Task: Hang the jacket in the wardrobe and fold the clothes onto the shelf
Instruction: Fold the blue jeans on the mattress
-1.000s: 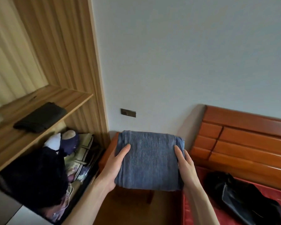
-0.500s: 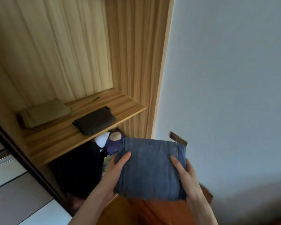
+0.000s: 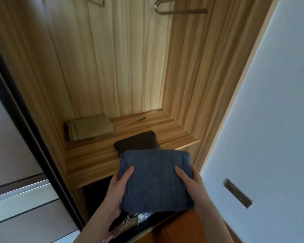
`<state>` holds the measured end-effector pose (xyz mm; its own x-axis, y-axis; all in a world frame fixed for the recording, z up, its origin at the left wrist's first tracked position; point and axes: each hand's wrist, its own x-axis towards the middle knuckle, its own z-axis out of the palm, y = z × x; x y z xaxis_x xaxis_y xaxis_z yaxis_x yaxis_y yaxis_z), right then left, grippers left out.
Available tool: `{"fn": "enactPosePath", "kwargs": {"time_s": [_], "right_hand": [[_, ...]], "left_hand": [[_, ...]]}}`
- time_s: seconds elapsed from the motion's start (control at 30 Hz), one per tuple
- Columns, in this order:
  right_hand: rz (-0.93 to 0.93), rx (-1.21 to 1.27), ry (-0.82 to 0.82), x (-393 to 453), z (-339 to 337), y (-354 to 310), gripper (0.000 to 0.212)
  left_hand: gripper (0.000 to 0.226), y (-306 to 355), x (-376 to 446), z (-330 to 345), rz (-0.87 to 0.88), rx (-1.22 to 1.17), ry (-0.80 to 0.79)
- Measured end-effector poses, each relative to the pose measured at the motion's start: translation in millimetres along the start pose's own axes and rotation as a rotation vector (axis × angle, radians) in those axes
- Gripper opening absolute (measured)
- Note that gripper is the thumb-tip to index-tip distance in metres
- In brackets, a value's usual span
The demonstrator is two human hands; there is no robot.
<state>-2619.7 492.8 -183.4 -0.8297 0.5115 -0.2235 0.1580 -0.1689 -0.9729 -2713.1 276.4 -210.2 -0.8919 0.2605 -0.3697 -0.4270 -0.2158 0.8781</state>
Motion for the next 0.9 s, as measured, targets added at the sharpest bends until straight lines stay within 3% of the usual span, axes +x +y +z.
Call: {"fn": "enactPosePath", "kwargs": {"time_s": [0.07, 0.2, 0.37, 0.43, 0.57, 0.7, 0.9], "right_hand": [[-0.023, 0.008, -0.022, 21.6, 17.0, -6.9, 0.037], [-0.04, 0.008, -0.038, 64.1, 40.1, -16.6, 0.041], [-0.043, -0.047, -0.077, 121.1, 55.0, -35.0, 0.025], [-0.043, -0.086, -0.1, 146.7, 59.3, -42.1, 0.025], [-0.044, -0.129, -0.137, 198.1, 67.7, -50.3, 0.03], [-0.022, -0.135, -0.211, 246.1, 76.5, -44.4, 0.032], [0.031, -0.178, -0.265, 310.7, 83.5, -18.4, 0.054]], "left_hand": [[0.056, 14.1, 18.9, -5.8, 0.035, 0.0, 0.007], [0.052, 32.3, 52.7, -9.9, 0.065, -0.019, 0.029], [0.067, 41.4, 97.4, -2.1, 0.059, -0.051, 0.108], [0.061, 45.3, 116.3, 3.9, 0.064, -0.067, 0.132], [0.052, 53.4, 153.1, 17.9, 0.077, -0.096, 0.209], [0.063, 56.0, 186.7, 20.7, 0.065, -0.097, 0.275], [0.058, 44.0, 235.2, 22.4, 0.127, -0.026, 0.334]]}}
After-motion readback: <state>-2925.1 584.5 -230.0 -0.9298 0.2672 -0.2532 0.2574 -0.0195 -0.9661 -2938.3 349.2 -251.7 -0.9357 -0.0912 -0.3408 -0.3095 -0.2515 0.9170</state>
